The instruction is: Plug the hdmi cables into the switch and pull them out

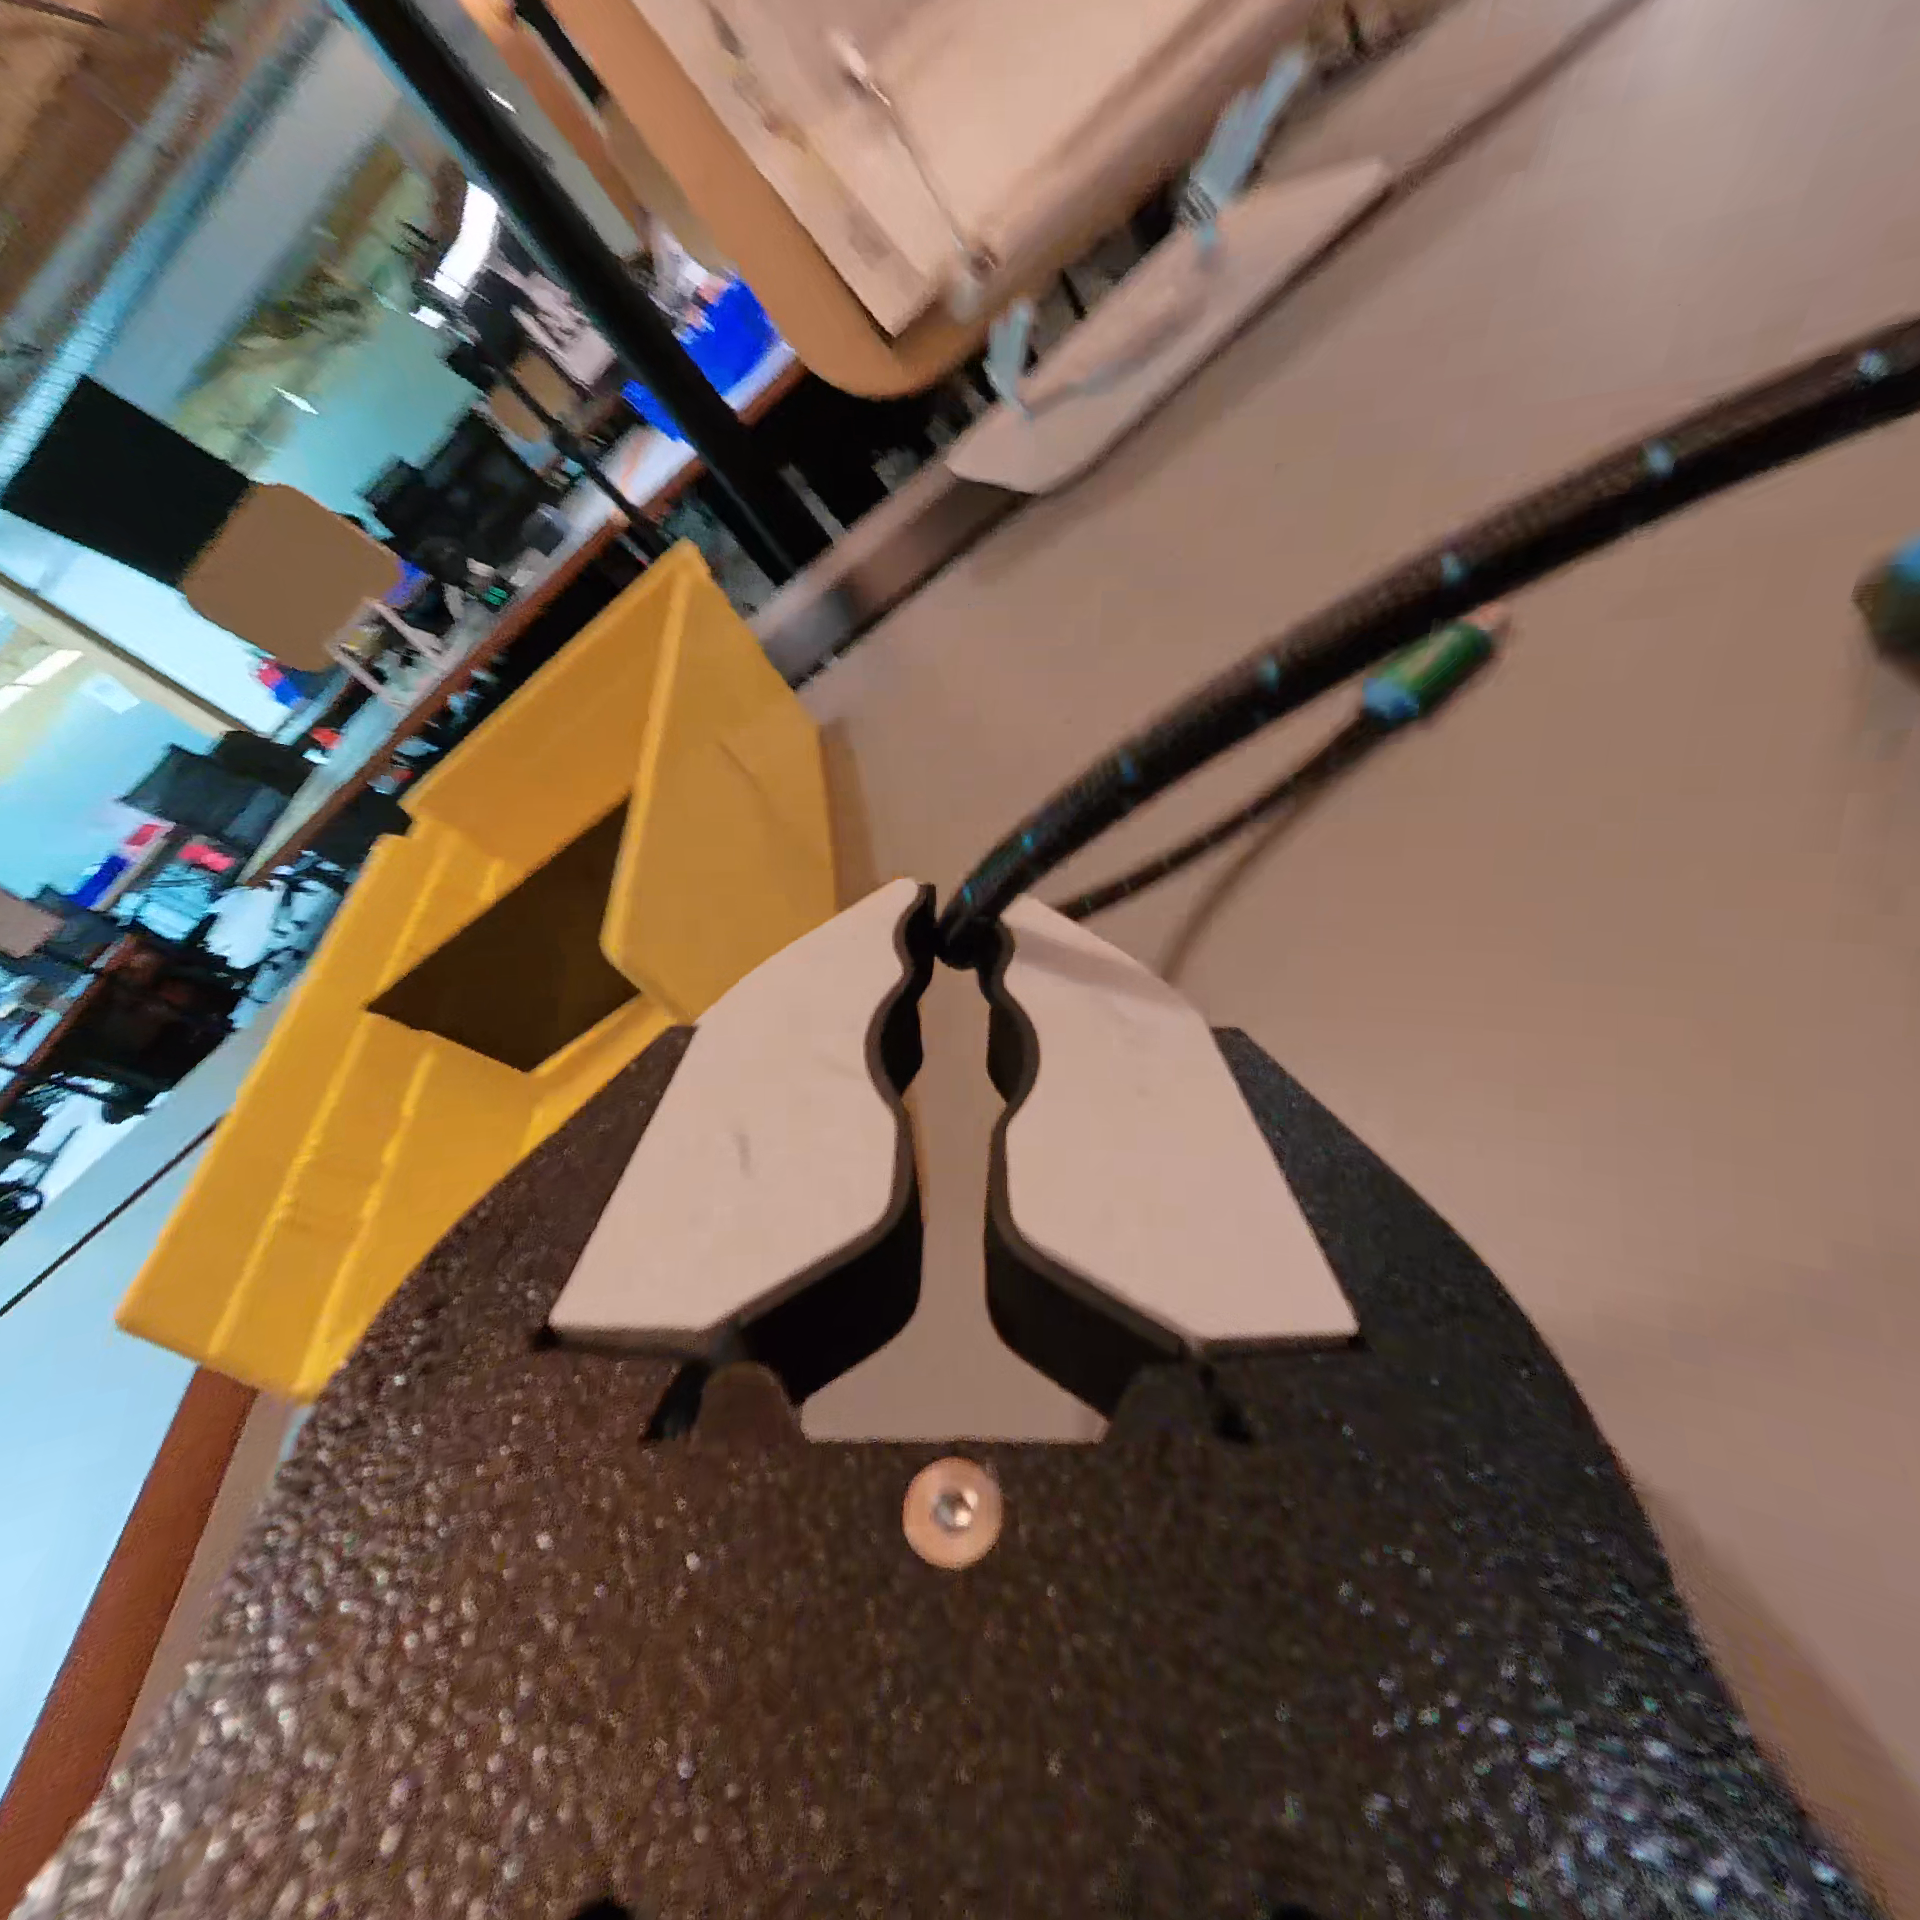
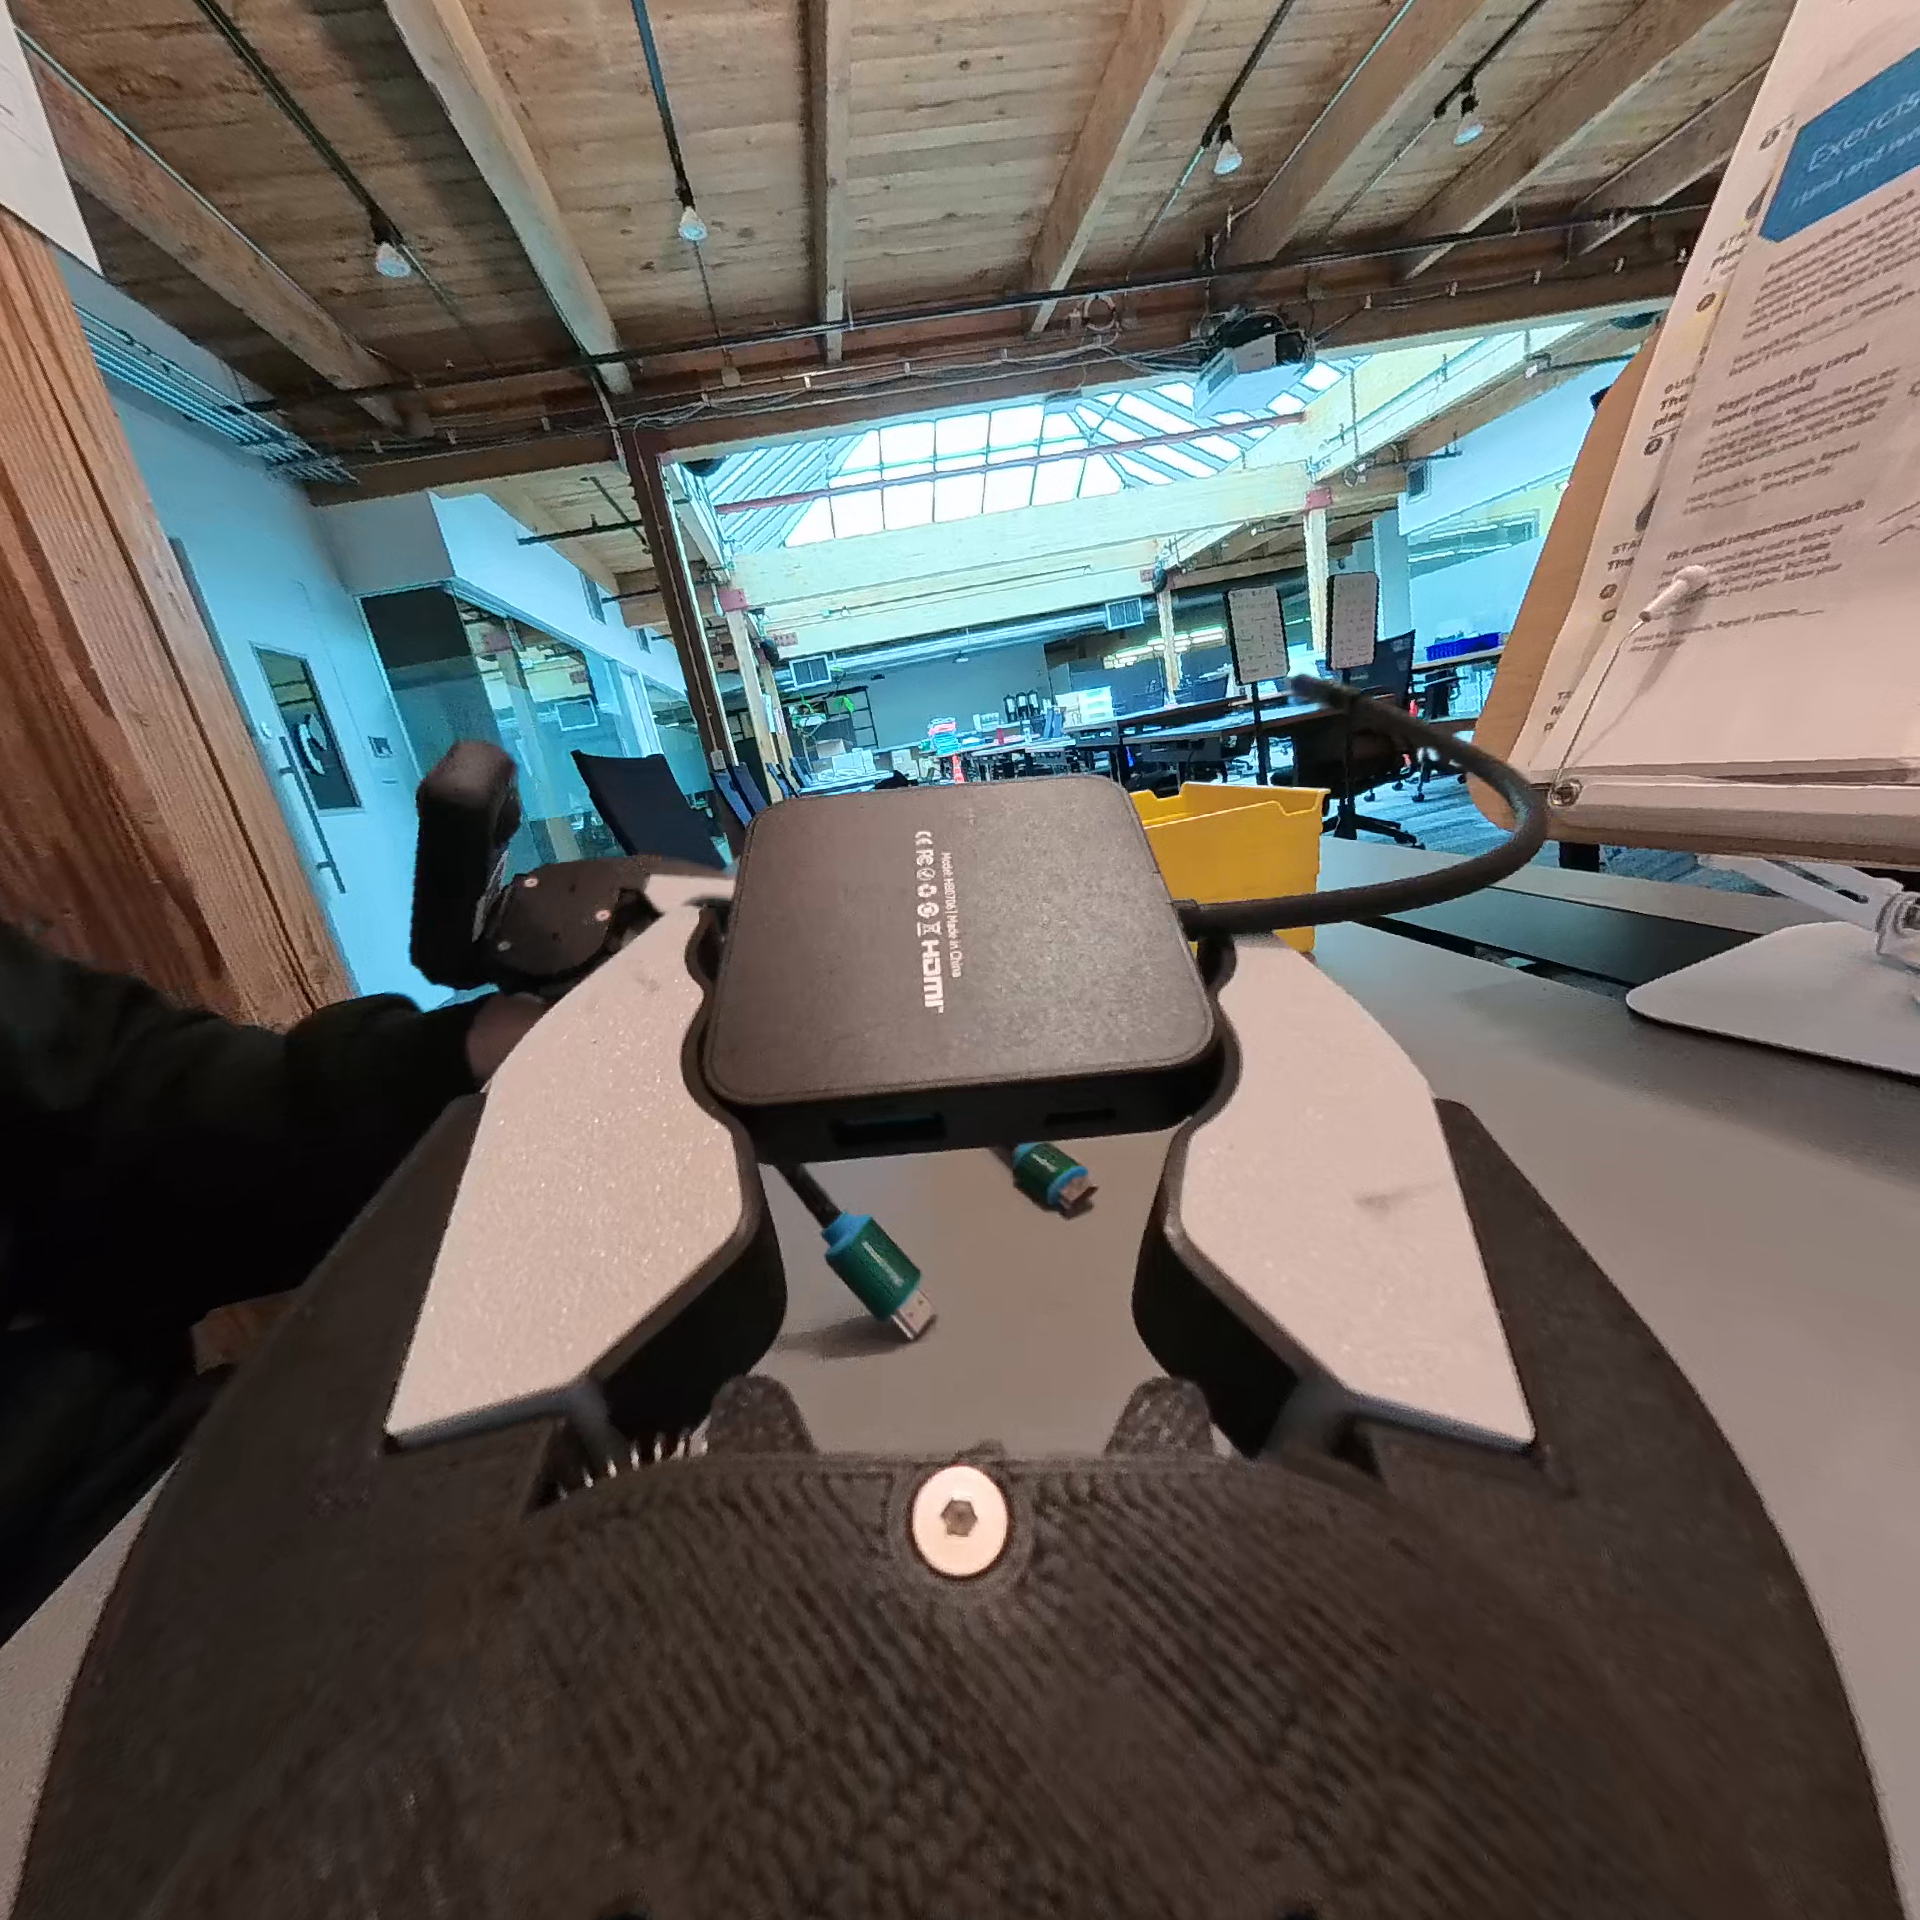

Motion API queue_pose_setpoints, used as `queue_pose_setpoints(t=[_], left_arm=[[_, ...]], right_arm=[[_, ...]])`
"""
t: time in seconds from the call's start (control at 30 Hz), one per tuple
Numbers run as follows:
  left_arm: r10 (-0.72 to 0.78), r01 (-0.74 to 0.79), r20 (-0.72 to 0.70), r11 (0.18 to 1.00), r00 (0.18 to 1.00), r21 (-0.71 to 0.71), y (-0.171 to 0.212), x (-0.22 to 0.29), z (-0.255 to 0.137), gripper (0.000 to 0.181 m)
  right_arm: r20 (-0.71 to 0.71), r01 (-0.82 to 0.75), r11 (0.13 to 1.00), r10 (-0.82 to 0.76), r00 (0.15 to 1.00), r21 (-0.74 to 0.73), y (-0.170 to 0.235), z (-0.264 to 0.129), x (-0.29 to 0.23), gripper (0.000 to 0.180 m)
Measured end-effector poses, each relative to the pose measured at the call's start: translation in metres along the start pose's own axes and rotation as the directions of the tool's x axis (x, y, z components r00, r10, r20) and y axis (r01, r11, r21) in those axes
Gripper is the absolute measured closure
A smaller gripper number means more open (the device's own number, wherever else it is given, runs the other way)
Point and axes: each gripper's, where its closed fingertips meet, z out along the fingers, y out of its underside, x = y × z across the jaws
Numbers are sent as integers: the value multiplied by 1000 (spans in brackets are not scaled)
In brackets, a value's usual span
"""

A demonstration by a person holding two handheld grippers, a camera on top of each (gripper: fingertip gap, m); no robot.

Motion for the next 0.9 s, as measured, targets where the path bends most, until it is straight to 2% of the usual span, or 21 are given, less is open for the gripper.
queue_pose_setpoints(t=[0.17, 0.27, 0.4, 0.53, 0.63, 0.73, 0.8, 0.9], left_arm=[[108, -137, -282, 987, 953, -84, 22, 42, -13, 166], [154, -233, -505, 967, 849, -97, 32, 65, -28, 152], [164, -297, -696, 952, 700, -75, 39, 82, -48, 137], [202, -365, -766, 930, 610, -45, 42, 90, -59, 133], [208, -397, -764, 915, 611, -68, 51, 85, -55, 135], [139, -332, -735, 935, 664, -123, 51, 74, -48, 138], [87, -233, -721, 967, 687, -105, 29, 78, -50, 139], [-18, -74, -745, 993, 667, -91, -15, 115, -59, 140]], right_arm=[[-9, 7, 1000, -7, 1000, -6, 2, 0, 0, 93], [-19, 6, 1000, -6, 1000, -13, 4, -1, 3, 93], [-24, 6, 1000, -7, 1000, -22, 7, 0, 4, 93], [-26, 11, 1000, -12, 1000, -29, 8, 0, 3, 93], [-28, 9, 1000, -10, 1000, -26, 8, 0, 4, 93], [-29, 9, 1000, -10, 1000, -26, 8, 0, 4, 93], [-32, 13, 1000, -14, 999, -28, 8, 0, 4, 93], [-35, 18, 999, -19, 999, -35, 9, 1, 5, 93]])
